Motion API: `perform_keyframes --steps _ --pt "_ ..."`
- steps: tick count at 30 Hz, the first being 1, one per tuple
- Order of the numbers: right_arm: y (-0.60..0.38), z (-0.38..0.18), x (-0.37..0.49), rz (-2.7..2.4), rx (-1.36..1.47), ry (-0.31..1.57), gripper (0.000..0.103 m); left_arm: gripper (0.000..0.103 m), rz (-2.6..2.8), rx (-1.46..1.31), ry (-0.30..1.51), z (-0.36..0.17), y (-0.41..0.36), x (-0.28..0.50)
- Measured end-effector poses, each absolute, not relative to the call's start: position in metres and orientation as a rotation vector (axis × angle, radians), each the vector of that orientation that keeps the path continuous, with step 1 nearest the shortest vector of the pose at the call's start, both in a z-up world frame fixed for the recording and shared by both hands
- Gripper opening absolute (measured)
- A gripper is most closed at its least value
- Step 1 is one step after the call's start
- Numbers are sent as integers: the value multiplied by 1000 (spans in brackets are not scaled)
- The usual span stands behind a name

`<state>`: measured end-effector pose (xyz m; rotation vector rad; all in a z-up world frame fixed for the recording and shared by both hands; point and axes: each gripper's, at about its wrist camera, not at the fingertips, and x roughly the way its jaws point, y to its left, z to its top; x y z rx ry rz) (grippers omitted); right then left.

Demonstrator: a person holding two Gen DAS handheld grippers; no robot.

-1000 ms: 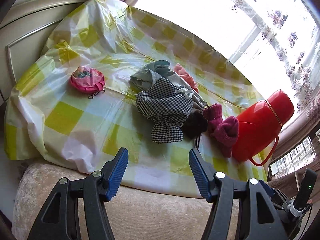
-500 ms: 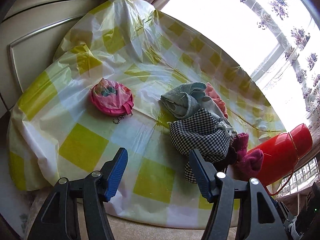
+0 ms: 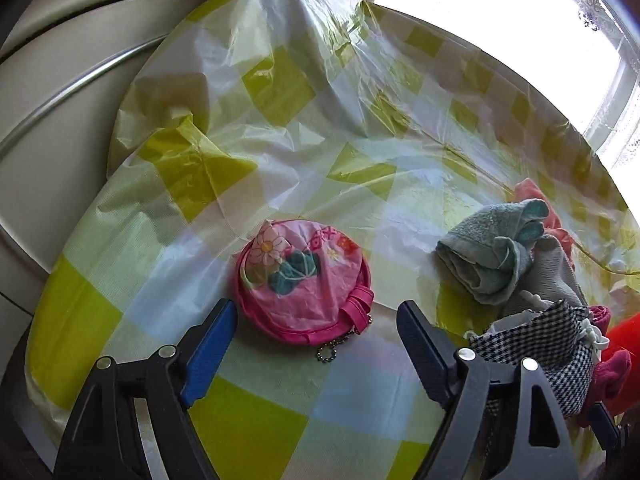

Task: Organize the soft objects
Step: 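Grasp the pink round purse with the left tool while the right tool grasps the houndstooth cloth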

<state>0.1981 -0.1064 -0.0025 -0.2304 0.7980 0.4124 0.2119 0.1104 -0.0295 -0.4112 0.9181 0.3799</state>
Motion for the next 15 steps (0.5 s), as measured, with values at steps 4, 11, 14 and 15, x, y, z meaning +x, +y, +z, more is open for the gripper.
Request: perform_keyframes --steps 4,11,14,15 --pt "-94 -13 212 412 -253 816 84 84 398 -342 923 -35 106 221" --pt "-80 -23 230 404 -280 819 84 72 388 -242 922 -37 98 226" --pt "-73 -23 232 407 -309 799 84 72 367 -243 914 -37 96 225" --pt "-71 -24 231 409 -322 793 84 71 355 -254 907 -36 97 223"
